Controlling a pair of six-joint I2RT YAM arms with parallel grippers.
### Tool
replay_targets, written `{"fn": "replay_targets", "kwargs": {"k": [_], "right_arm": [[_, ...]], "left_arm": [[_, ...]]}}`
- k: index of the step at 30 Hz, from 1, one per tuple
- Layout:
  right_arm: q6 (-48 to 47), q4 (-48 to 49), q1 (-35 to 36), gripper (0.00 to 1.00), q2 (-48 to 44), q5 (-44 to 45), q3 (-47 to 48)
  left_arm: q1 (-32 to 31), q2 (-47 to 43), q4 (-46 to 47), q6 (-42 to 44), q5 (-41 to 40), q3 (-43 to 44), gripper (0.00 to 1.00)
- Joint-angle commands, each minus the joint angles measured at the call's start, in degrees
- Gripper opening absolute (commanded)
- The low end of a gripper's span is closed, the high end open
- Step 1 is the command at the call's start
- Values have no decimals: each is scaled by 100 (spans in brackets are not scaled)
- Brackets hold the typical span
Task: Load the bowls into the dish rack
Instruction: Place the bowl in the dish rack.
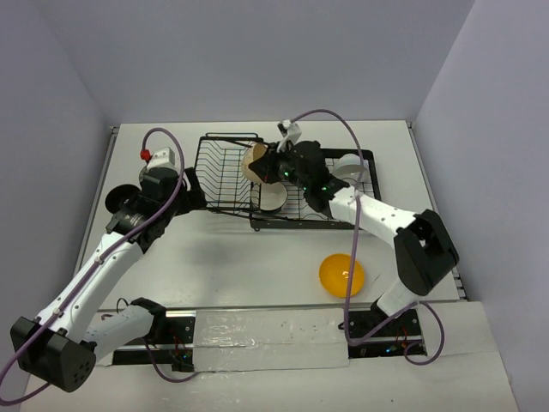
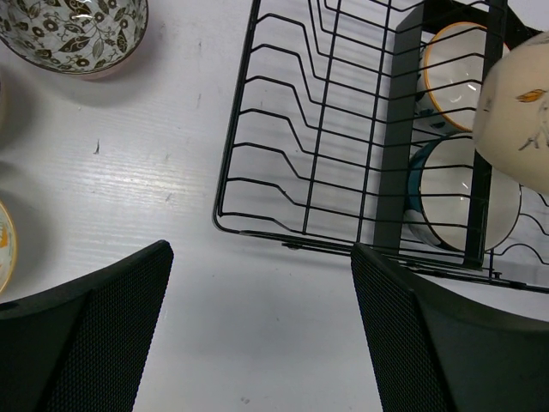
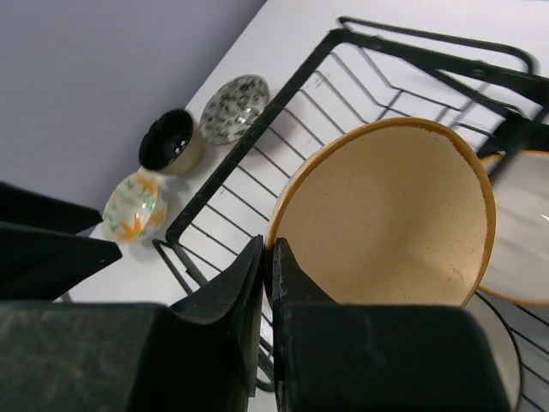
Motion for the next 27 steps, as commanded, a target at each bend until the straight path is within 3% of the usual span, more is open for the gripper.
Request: {"fn": "replay_targets", "kwargs": {"k": [1,9,15,20,27], "right_arm": [[408,1456,53,0,-871,1016,-557],[884,3372,194,0,-2216,2956,-2877],[1042,4734,229,0,-2630,3540,-4152],[1165,5980,221,0,-2237,3856,-4856],[1147,7126,212,0,-1102,3804,-4892]], "left_arm": [[-114,-102,172,27,41,152,90],[-422,-164,181,18,-30,135,90],[-712,-41,172,27,-100,135,89],[-905,-14,137,35,-240,135,89],[-1134,-67,93,62,-645,126,90]]}}
